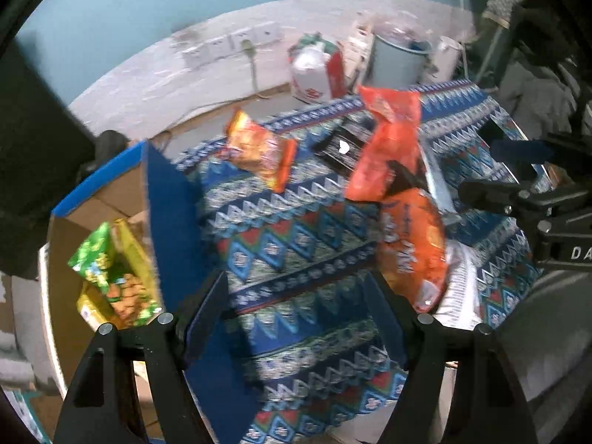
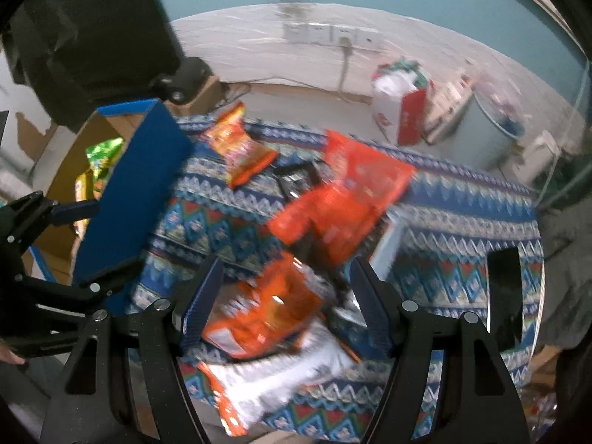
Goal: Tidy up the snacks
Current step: 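Grasp the orange chip bag with the left tool while the right tool grasps the white printed bag, then lift both held bags and carry them over the cardboard box, then open both tools to drop the orange and white bags into the box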
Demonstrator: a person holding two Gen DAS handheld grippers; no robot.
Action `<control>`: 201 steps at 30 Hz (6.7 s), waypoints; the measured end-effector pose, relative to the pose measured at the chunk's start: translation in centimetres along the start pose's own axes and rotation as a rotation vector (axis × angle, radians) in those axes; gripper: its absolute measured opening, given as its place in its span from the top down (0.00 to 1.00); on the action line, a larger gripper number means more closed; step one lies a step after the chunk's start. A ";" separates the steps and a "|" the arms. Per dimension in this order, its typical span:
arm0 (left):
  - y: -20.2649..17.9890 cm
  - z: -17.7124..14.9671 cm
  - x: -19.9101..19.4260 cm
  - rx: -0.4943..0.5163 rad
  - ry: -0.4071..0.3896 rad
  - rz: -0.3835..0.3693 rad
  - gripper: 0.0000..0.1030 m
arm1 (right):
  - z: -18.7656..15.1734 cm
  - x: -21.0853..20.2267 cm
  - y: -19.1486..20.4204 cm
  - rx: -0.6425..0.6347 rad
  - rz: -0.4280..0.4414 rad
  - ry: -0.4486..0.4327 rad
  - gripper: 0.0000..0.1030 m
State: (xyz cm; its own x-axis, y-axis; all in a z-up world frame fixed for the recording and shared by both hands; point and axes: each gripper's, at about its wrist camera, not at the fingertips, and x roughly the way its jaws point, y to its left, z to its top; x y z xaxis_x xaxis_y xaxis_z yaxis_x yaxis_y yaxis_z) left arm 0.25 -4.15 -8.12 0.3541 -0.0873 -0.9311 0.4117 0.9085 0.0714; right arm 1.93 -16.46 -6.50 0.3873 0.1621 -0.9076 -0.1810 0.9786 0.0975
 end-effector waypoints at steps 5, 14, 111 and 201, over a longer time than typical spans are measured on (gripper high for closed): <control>-2.0 -0.2 0.7 0.052 0.022 -0.010 0.25 | -3.0 0.8 -1.9 0.059 -0.010 0.060 0.30; -3.7 -0.7 1.5 0.110 0.045 0.000 0.25 | -7.7 2.6 -1.7 0.156 0.025 0.141 0.30; 0.2 0.7 -0.4 -0.029 -0.070 -0.004 0.56 | -2.1 0.0 -3.9 0.044 -0.100 -0.066 0.67; 23.8 -9.8 -5.0 -0.555 -0.108 0.233 0.31 | 9.4 6.5 25.4 -0.263 0.231 -0.010 0.38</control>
State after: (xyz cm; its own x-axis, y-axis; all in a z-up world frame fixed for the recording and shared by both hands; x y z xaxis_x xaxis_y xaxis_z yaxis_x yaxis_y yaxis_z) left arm 0.06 21.94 -5.29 0.4775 0.1249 -0.8697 -0.1752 0.9835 0.0450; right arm 8.34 10.66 -6.08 0.3176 0.3781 -0.8696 -0.4916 0.8498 0.1900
